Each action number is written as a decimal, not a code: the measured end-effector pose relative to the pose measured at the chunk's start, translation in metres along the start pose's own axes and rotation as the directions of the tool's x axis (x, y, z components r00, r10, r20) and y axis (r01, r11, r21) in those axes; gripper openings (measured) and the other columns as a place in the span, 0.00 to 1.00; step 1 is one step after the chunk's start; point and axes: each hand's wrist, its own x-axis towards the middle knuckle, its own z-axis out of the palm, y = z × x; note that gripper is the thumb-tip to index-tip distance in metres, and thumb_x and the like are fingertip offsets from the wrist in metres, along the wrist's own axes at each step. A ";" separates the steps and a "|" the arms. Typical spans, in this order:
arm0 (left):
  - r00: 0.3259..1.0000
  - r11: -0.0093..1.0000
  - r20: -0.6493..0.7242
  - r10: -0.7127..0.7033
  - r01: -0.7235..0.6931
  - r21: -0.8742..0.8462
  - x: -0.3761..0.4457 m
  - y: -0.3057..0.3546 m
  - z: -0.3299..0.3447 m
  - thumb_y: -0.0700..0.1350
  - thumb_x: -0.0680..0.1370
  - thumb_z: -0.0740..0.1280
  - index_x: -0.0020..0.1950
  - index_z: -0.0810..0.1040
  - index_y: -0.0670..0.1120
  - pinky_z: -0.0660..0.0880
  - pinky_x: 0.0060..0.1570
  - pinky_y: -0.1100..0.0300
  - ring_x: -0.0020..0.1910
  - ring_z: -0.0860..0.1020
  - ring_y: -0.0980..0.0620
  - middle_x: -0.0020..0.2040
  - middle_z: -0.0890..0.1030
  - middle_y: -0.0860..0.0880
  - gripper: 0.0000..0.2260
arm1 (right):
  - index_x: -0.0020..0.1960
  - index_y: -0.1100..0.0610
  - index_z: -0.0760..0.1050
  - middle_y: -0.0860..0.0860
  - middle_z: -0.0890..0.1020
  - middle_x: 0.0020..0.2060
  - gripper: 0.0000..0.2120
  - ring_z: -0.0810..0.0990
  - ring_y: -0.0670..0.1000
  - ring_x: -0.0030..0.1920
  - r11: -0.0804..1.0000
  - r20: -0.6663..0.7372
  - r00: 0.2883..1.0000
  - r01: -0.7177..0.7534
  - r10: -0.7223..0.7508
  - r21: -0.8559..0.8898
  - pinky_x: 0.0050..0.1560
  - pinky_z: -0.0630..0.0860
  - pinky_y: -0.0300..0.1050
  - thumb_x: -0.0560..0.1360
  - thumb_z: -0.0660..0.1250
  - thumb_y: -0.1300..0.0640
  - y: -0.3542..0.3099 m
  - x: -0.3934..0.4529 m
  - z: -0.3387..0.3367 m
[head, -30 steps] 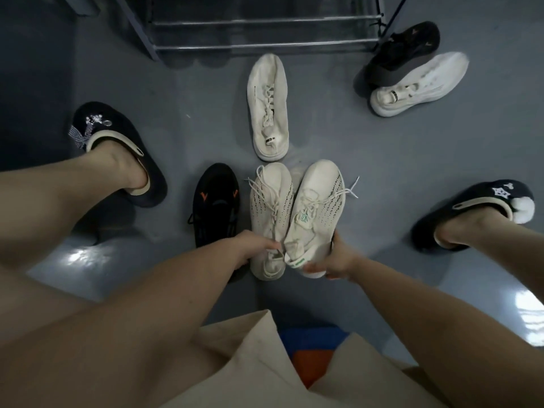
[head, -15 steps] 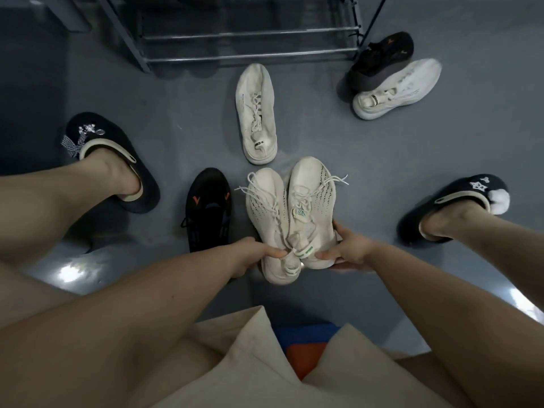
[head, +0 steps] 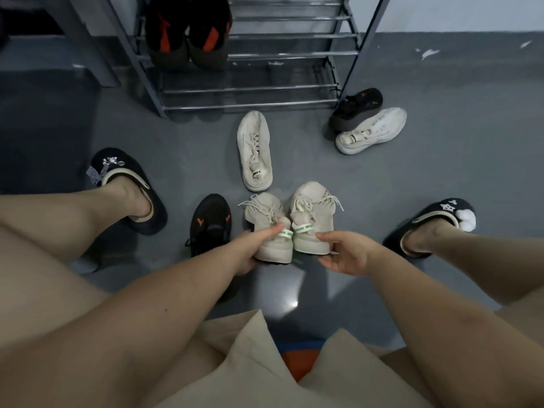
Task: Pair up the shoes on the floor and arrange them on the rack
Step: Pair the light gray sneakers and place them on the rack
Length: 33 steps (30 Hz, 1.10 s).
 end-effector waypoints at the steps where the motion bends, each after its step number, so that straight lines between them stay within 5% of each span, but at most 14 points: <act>1: 1.000 1.000 0.001 0.005 -0.005 0.012 -0.004 0.003 0.002 0.51 0.63 0.76 0.59 0.79 0.44 0.72 0.63 0.47 0.57 0.79 0.44 0.55 0.82 0.43 0.26 | 0.55 0.54 0.73 0.51 0.78 0.45 0.09 0.78 0.50 0.43 1.000 -0.006 1.000 0.021 -0.021 0.003 0.40 0.79 0.42 0.76 0.65 0.62 -0.001 -0.004 0.002; 4: 1.000 1.000 -0.007 0.002 -0.002 -0.023 -0.011 0.012 0.002 0.48 0.64 0.77 0.59 0.79 0.44 0.71 0.65 0.48 0.59 0.78 0.44 0.55 0.82 0.44 0.25 | 0.56 0.52 0.72 0.52 0.79 0.46 0.11 0.78 0.52 0.45 0.996 0.015 0.996 0.090 -0.090 0.002 0.45 0.78 0.47 0.76 0.64 0.62 -0.006 -0.015 0.008; 8: 0.999 0.994 -0.007 0.033 -0.033 -0.108 -0.018 0.027 0.000 0.45 0.70 0.73 0.63 0.76 0.45 0.70 0.66 0.51 0.59 0.77 0.48 0.55 0.82 0.46 0.21 | 0.57 0.56 0.73 0.54 0.79 0.50 0.11 0.80 0.54 0.48 0.982 0.075 0.985 0.143 -0.153 0.123 0.39 0.83 0.48 0.76 0.62 0.65 -0.016 -0.032 0.014; 13: 0.991 0.953 0.018 0.132 -0.122 -0.279 -0.036 0.050 0.013 0.45 0.75 0.68 0.56 0.76 0.46 0.75 0.44 0.56 0.49 0.79 0.51 0.49 0.81 0.47 0.11 | 0.57 0.63 0.74 0.59 0.79 0.52 0.11 0.80 0.56 0.48 0.943 0.093 0.976 0.163 -0.197 0.291 0.38 0.83 0.48 0.76 0.61 0.66 -0.035 -0.052 0.015; 19: 0.971 0.911 0.052 0.231 -0.198 -0.363 -0.043 0.069 0.018 0.45 0.76 0.66 0.57 0.76 0.46 0.79 0.41 0.60 0.48 0.79 0.52 0.50 0.82 0.48 0.10 | 0.62 0.61 0.71 0.58 0.79 0.53 0.15 0.80 0.56 0.49 0.904 0.134 0.941 0.248 -0.310 0.349 0.42 0.83 0.47 0.76 0.61 0.65 -0.052 -0.069 0.022; 26: 0.918 0.877 0.065 0.390 -0.349 -0.331 -0.042 0.085 0.024 0.45 0.66 0.71 0.70 0.69 0.45 0.78 0.45 0.57 0.56 0.79 0.48 0.63 0.79 0.45 0.32 | 0.65 0.53 0.72 0.53 0.82 0.52 0.27 0.83 0.53 0.48 0.899 0.202 0.903 0.310 -0.380 0.309 0.41 0.82 0.45 0.67 0.65 0.63 -0.061 -0.078 0.025; 33: 0.887 0.865 0.110 0.448 -0.399 -0.304 -0.031 0.105 0.026 0.45 0.64 0.73 0.70 0.69 0.45 0.79 0.51 0.54 0.60 0.78 0.46 0.62 0.79 0.44 0.35 | 0.63 0.49 0.73 0.51 0.84 0.50 0.26 0.81 0.52 0.48 0.898 0.212 0.888 0.347 -0.407 0.271 0.44 0.81 0.45 0.66 0.64 0.64 -0.083 -0.073 0.023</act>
